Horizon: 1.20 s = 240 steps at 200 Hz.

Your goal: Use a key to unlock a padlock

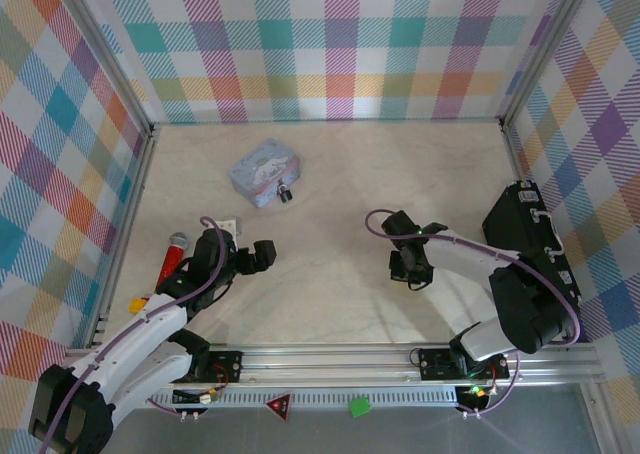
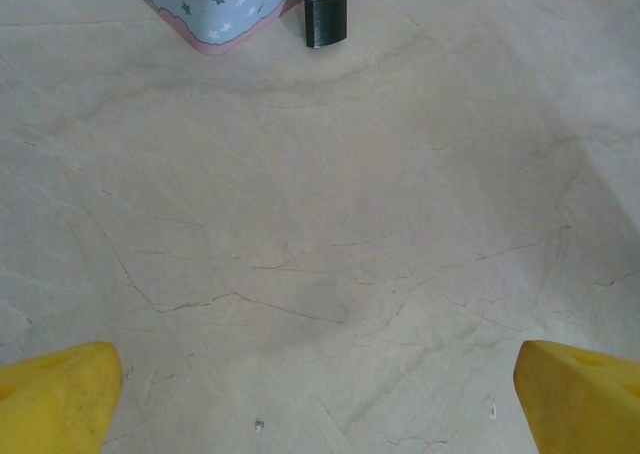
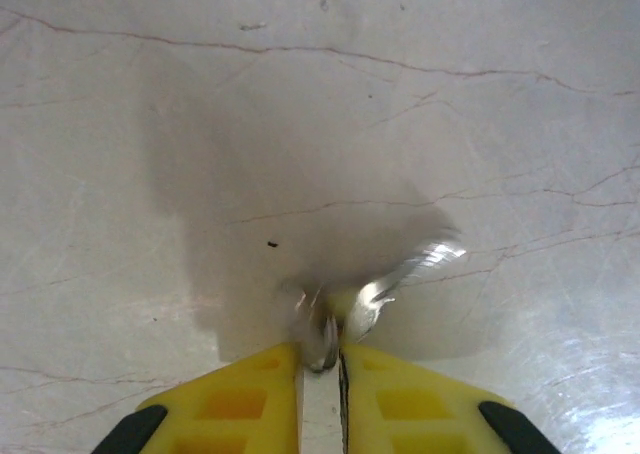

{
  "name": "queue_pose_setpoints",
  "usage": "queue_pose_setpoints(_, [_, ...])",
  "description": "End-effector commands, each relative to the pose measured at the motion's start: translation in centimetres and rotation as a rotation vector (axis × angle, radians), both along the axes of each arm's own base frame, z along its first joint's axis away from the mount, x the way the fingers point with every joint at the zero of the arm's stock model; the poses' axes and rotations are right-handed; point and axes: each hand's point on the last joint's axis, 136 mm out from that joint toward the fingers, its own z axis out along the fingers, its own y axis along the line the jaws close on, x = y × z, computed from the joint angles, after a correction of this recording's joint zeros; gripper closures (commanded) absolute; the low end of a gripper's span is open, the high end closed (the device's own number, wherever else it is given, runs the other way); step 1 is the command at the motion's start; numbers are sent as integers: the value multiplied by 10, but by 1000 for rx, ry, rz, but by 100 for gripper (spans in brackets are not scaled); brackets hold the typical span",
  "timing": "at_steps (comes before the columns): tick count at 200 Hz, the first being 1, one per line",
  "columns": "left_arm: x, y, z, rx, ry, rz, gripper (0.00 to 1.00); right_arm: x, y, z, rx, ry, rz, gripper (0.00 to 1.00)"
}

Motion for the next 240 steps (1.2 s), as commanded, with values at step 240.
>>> queue_pose_setpoints(240, [3,0,8,9,-30,2,0,37,-12,27,-287,-13,154,69])
